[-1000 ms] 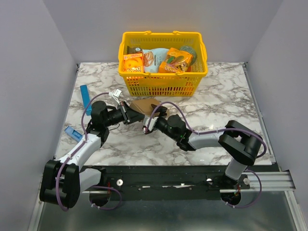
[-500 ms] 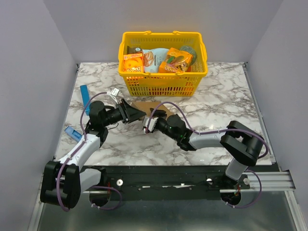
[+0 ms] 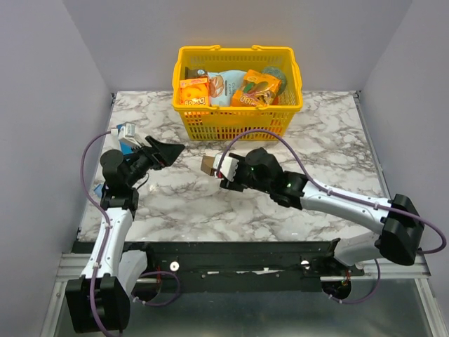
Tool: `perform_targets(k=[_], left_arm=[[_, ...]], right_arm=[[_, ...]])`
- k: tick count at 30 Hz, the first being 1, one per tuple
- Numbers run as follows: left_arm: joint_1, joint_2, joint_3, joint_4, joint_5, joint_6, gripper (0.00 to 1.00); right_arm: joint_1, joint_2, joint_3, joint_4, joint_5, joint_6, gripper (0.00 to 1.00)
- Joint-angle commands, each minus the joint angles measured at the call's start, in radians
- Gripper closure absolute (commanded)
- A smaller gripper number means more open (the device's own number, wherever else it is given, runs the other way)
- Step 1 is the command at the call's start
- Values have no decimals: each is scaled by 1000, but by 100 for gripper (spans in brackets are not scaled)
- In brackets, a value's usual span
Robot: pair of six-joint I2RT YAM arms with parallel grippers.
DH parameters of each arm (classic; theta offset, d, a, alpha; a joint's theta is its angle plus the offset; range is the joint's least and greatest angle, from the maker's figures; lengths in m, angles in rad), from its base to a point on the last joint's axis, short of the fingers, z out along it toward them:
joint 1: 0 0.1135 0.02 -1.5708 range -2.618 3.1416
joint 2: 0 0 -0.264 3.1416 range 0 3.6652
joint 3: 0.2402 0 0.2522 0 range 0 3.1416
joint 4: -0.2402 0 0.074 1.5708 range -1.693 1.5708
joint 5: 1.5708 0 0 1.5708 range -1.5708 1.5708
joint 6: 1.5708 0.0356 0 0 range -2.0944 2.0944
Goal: Fold the paper box
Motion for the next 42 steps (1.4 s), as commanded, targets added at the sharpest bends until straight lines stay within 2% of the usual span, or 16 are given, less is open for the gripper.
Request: perform_targets(k=[1,6,7,12,15,18,23,28,35,37,38,42], left_arm=[[3,-43,-1,-166,-151,232,9],[-56,-118,-116,-52,-230,232,12],[-61,-132,-132,-43,-256,252,12],[-230,-174,-255,113,-280,330,19],[-276,-163,-356,260,-296,393,19],[-296,-113,-415,368,-229,455,19],[-414,-25,-343,246,-269,586,21],[-428,-40,-337,236,-295,602,21],[-436,-50,-337,201,-309,608,21],[-442,-36,-331,189,-307,613,20],[-445,-33,-326,181,-307,613,19],[-455,-24,-318,181,-318,626,16]], right_arm=[[2,33,130,-510,-34,93,51],[-27,101,286,-820,-151,121,51],[-34,107,308,-838,-162,121,51],[-129,174,345,-920,-283,107,50],[-170,234,343,-917,-272,83,48],[-198,286,368,-917,-278,67,48],[-204,343,395,-880,-271,41,49],[-204,314,360,-735,-274,18,48],[-202,415,447,-719,-304,-14,46],[-202,444,466,-720,-301,-17,42],[-204,449,472,-719,-297,-17,35],[-204,423,451,-661,-248,-5,20]])
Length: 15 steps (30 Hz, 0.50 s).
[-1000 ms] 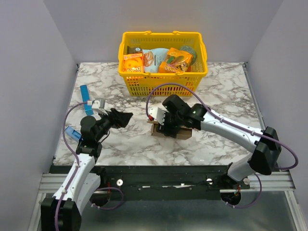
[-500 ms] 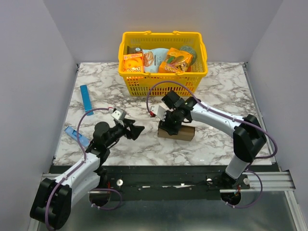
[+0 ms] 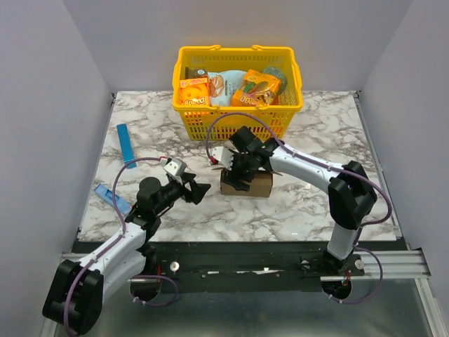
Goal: Fold the paper box
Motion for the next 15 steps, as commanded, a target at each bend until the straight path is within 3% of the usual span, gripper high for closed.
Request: perform_targets(k=[1,4,10,15], left_arm=[[-15,9,32,-12,-33,33,16],[-16,18,48,2,-27,37,14],[-18,70,114,11,-5,49,14],[-19,146,189,-36,28,97,14]], right_arm=[[0,-26,-7,90,42,3,14],[0,-97,-41,159,74,32,2],[0,-229,-93,266,115,86,0],[-11,-330,-170,308,265,225,1]])
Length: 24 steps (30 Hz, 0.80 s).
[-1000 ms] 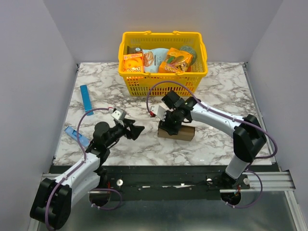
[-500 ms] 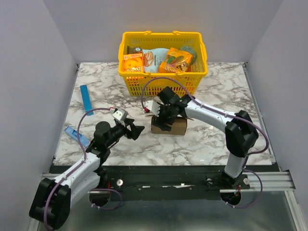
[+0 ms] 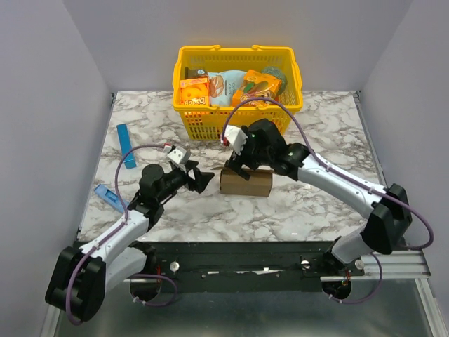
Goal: Fold the paper box
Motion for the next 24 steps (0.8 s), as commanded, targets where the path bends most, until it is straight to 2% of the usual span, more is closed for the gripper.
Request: perform_targets(k=[1,5,11,15,17,19,23,24], left_arm=[[-10,60,69,-38,36,65,14],[-18,93,98,-78,18,104,15],[-36,163,158,-132,38,147,17],[-52,189,178,-141,47,161,15],[-53,198,188,-149,51,163,15],[-55,215,199,-154,62,166,16],[-59,252,239,-198,56,183,18],[-59,263,244,-200,56,186,22]], right_arm=[[-25,-119,-81,69,158,147,1],[-68,-254,-179,37,203,276,1],[-119,-393,-314,-32,218,346,4],[-130,-397,-351,-42,249,353,9],[-130,-388,-349,-42,246,354,16],[-131,-376,-346,-46,243,356,19],[-131,-353,-349,-55,260,356,27],[-133,-350,-354,-55,264,354,28]])
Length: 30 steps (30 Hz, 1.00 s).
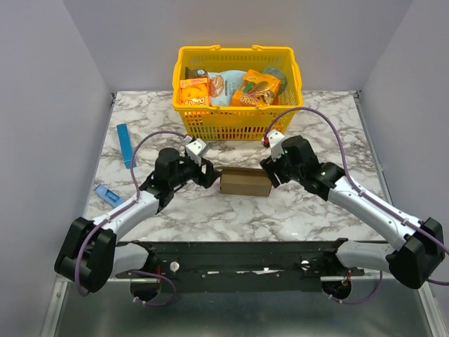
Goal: Fold the paper box
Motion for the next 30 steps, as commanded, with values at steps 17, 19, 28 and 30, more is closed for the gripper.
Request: perform_targets(k=[17,19,28,30], left_arm=[[-23,101,89,-70,12,48,46],[-26,105,90,-73,8,50,50],[-40,119,98,-78,8,47,66],[-49,128,101,-75,4,40,71]], right_arm=[[-39,110,6,-47,58,23,48],[-39,114,8,-52,55,22,52],[-39,128,17,-69,58,23,67],[-39,131,21,-73,56,23,69]])
